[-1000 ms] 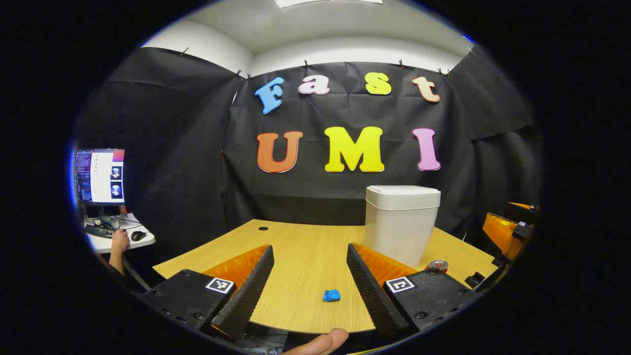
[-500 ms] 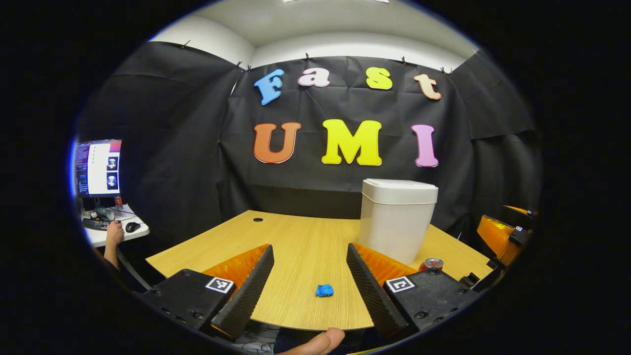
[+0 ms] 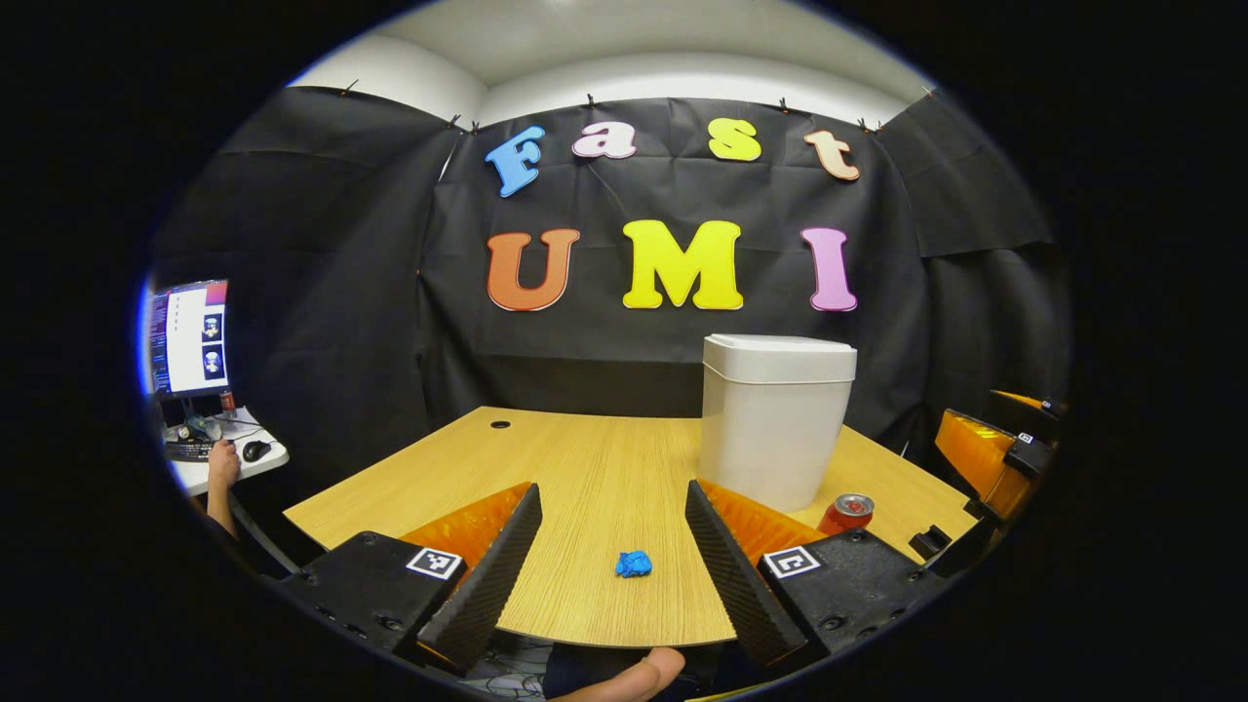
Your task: Press the lid of the desktop garbage bin to open it, pick up the crumpled paper on the desktop and throw it into the bin, then pick up the pop can on the desktop and drop it into the bin, and finally close the garbage bin lid.
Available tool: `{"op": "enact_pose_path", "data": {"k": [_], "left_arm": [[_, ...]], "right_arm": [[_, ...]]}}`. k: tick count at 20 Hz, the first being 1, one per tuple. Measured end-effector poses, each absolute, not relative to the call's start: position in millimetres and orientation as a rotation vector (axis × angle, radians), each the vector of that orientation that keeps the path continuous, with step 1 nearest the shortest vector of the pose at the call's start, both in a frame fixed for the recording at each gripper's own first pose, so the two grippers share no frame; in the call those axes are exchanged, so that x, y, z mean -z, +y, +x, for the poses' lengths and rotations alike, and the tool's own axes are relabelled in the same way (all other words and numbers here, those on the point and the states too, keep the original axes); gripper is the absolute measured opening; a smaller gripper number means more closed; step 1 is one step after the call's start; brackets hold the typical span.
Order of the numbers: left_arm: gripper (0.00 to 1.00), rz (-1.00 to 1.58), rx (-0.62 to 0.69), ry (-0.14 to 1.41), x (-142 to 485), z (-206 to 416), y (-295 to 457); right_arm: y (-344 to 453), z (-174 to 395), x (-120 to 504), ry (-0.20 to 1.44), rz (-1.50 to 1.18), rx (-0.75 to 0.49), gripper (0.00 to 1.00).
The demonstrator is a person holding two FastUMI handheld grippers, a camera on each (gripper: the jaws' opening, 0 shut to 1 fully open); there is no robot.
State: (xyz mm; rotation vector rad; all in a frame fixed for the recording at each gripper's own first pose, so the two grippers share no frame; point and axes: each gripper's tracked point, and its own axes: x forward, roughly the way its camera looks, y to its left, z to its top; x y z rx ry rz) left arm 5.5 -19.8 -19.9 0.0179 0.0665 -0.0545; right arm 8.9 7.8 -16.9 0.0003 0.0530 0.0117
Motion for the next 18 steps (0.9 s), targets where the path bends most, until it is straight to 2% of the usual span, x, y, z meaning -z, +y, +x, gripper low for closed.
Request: {"op": "enact_pose_path", "data": {"k": [3,8,10,14,15,17,18], "left_arm": [[0.96,0.029,0.049,0.073,22.9,6.5,-19.7],[0.96,0.033,0.056,0.081,25.5,8.4,-22.4],[0.96,0.038,0.057,0.081,26.3,7.7,-22.0],[0.96,0.058,0.041,0.073,24.8,7.0,-20.0],[0.96,0.066,0.043,0.068,23.8,6.8,-20.6],[0.96,0.067,0.047,0.066,24.3,8.1,-21.6],[0.96,0.068,0.046,0.066,24.3,8.0,-20.3]], "right_arm": [[9.0,11.7,23.3,0.080,0.005,-0.022,0.98],[13.6,16.3,16.6,0.068,0.002,-0.032,0.93],[19.4,19.9,10.2,0.050,-0.001,-0.039,0.95],[29.1,37.6,-2.2,0.043,0.038,-0.030,0.83],[29.4,43.6,-7.9,0.037,0.052,-0.029,0.83],[32.1,54.6,-18.5,0.025,0.075,-0.032,0.75],[35.3,60.1,-24.2,0.017,0.078,-0.040,0.75]]}}
